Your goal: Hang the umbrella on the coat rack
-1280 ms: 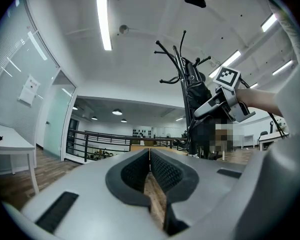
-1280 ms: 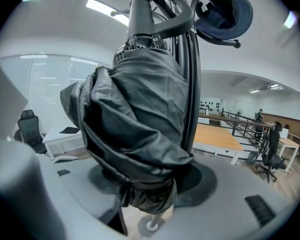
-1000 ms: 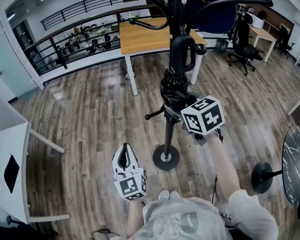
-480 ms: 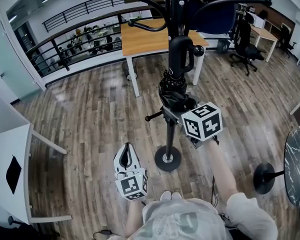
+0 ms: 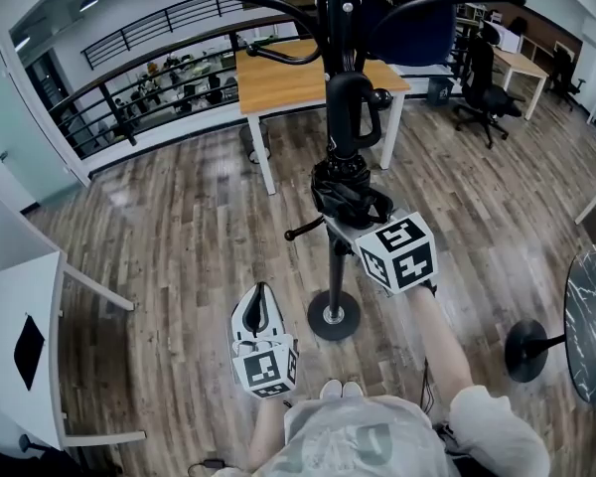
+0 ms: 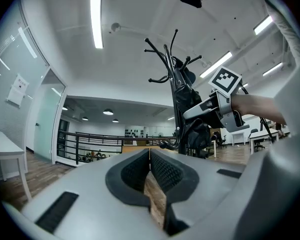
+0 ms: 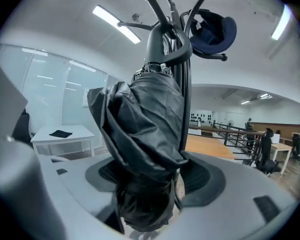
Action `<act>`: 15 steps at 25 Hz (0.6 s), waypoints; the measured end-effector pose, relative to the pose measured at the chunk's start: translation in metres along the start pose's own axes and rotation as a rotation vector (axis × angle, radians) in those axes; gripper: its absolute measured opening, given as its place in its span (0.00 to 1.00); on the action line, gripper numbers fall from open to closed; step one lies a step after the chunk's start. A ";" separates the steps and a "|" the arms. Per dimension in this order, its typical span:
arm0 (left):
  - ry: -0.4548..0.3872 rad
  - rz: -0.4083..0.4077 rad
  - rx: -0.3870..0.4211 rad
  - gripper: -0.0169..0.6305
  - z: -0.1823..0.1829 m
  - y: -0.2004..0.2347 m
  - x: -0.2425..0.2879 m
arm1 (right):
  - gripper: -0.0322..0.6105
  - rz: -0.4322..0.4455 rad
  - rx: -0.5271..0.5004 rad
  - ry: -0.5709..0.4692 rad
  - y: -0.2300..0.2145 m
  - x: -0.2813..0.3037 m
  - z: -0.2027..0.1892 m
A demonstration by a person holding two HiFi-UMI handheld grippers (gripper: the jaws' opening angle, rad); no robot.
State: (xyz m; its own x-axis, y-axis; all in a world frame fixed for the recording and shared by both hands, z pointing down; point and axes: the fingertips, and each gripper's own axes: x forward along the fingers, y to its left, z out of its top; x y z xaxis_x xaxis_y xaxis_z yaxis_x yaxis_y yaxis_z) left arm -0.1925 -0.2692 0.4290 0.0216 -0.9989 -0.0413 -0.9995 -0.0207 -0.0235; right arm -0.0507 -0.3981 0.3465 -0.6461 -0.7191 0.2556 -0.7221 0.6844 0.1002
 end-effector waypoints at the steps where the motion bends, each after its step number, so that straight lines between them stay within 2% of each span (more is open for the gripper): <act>1: -0.001 -0.005 0.000 0.07 0.001 -0.002 -0.001 | 0.55 -0.005 -0.010 0.002 0.000 -0.002 0.000; 7: -0.006 -0.034 0.005 0.07 0.003 -0.012 -0.001 | 0.55 -0.006 -0.002 0.006 0.000 -0.012 -0.002; 15: -0.013 -0.071 0.011 0.07 0.008 -0.026 -0.005 | 0.57 -0.012 0.064 -0.063 -0.002 -0.038 -0.002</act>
State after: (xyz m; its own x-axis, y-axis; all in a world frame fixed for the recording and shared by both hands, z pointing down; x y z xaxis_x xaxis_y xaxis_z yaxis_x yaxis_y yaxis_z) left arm -0.1667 -0.2631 0.4219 0.0924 -0.9944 -0.0519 -0.9952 -0.0905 -0.0377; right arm -0.0244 -0.3718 0.3389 -0.6501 -0.7348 0.1937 -0.7430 0.6681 0.0410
